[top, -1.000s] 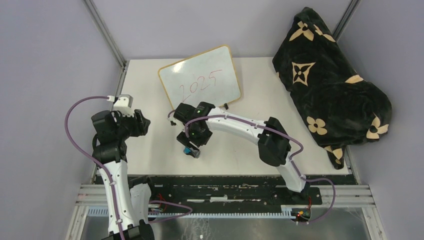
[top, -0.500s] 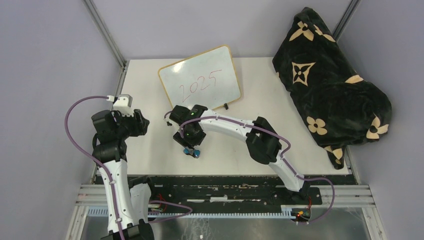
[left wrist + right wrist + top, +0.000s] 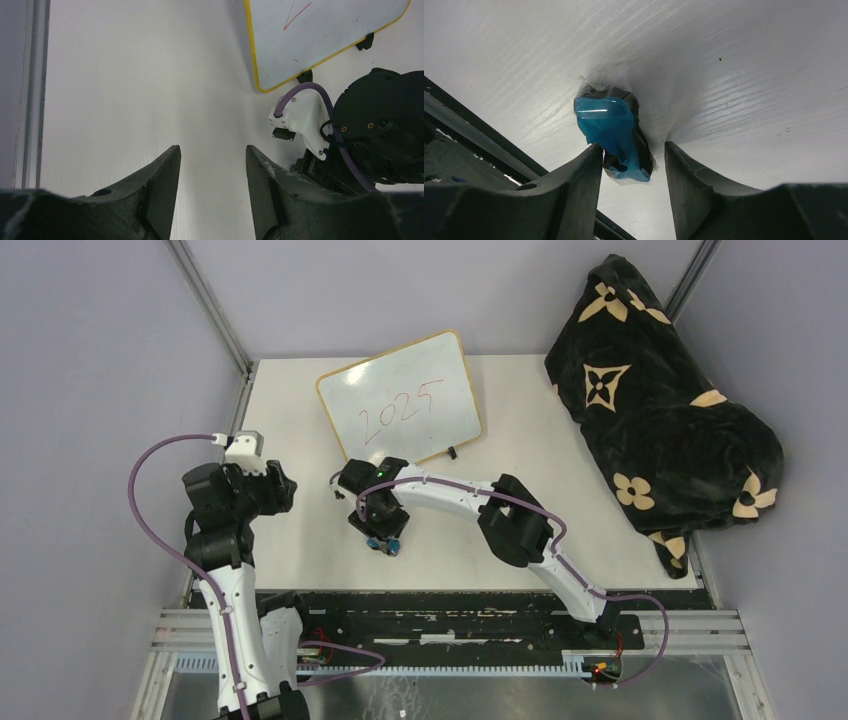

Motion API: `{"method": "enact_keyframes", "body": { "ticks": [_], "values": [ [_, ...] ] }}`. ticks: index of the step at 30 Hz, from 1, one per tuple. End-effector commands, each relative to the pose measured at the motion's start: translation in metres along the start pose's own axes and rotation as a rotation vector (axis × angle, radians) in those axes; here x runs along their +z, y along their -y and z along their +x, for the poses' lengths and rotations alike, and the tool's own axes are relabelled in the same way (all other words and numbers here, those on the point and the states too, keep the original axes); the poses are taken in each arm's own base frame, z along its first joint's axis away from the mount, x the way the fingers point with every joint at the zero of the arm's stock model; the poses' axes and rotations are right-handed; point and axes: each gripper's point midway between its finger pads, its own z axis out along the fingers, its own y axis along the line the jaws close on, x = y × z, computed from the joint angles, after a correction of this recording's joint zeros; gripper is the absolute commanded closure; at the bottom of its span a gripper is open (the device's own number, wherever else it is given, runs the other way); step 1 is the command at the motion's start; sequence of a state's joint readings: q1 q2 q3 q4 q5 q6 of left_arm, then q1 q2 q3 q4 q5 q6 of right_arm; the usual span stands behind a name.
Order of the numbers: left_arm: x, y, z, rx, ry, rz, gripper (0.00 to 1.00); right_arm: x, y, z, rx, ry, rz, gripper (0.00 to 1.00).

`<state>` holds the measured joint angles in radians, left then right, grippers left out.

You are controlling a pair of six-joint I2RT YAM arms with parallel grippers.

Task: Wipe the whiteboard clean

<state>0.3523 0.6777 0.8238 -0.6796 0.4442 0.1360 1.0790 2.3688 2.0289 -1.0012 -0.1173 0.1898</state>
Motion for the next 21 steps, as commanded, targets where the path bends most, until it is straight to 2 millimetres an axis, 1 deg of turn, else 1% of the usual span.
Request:
{"method": "enact_keyframes", "body": {
  "ticks": [1, 3, 5, 6, 10, 12, 14, 15, 17, 18, 20, 21],
  "values": [
    [-0.004, -0.003, -0.009, 0.04, 0.033, -0.016, 0.42, -0.004, -0.007, -0.014, 0.006, 0.054, -0.02, 0.45],
    [-0.002, -0.003, -0.008, 0.034, 0.031, -0.014, 0.42, -0.004, -0.007, -0.014, 0.011, 0.054, -0.019, 0.48],
    [-0.001, -0.002, -0.007, 0.032, 0.03, -0.007, 0.43, -0.005, -0.007, -0.015, 0.014, 0.06, -0.011, 0.56],
    [0.0, -0.002, -0.007, 0.029, 0.029, -0.003, 0.43, -0.009, -0.007, -0.017, 0.014, 0.067, -0.009, 0.6],
    [0.003, -0.002, -0.012, 0.029, 0.035, 0.004, 0.42, -0.022, -0.006, -0.021, 0.005, 0.087, -0.003, 0.69],
    [0.006, -0.003, -0.014, 0.024, 0.031, 0.011, 0.42, -0.034, -0.008, -0.024, -0.002, 0.099, -0.005, 0.73],
    [0.009, -0.004, -0.019, 0.025, 0.037, 0.017, 0.42, -0.054, -0.01, -0.028, -0.009, 0.13, -0.004, 0.78],
    [0.011, -0.005, -0.021, 0.026, 0.04, 0.019, 0.42, -0.067, -0.009, -0.032, -0.01, 0.157, 0.009, 0.79],
    [0.015, -0.007, -0.025, 0.024, 0.042, 0.021, 0.42, -0.098, -0.006, -0.039, -0.008, 0.22, 0.038, 0.82],
    [0.017, -0.007, -0.027, 0.022, 0.043, 0.022, 0.41, -0.117, -0.004, -0.043, -0.002, 0.258, 0.051, 0.83],
    [0.019, -0.008, -0.031, 0.024, 0.046, 0.025, 0.41, -0.152, 0.003, -0.05, 0.023, 0.331, 0.064, 0.87],
    [0.021, -0.009, -0.032, 0.027, 0.048, 0.028, 0.4, -0.169, 0.01, -0.054, 0.04, 0.369, 0.074, 0.9]
  ]
}}
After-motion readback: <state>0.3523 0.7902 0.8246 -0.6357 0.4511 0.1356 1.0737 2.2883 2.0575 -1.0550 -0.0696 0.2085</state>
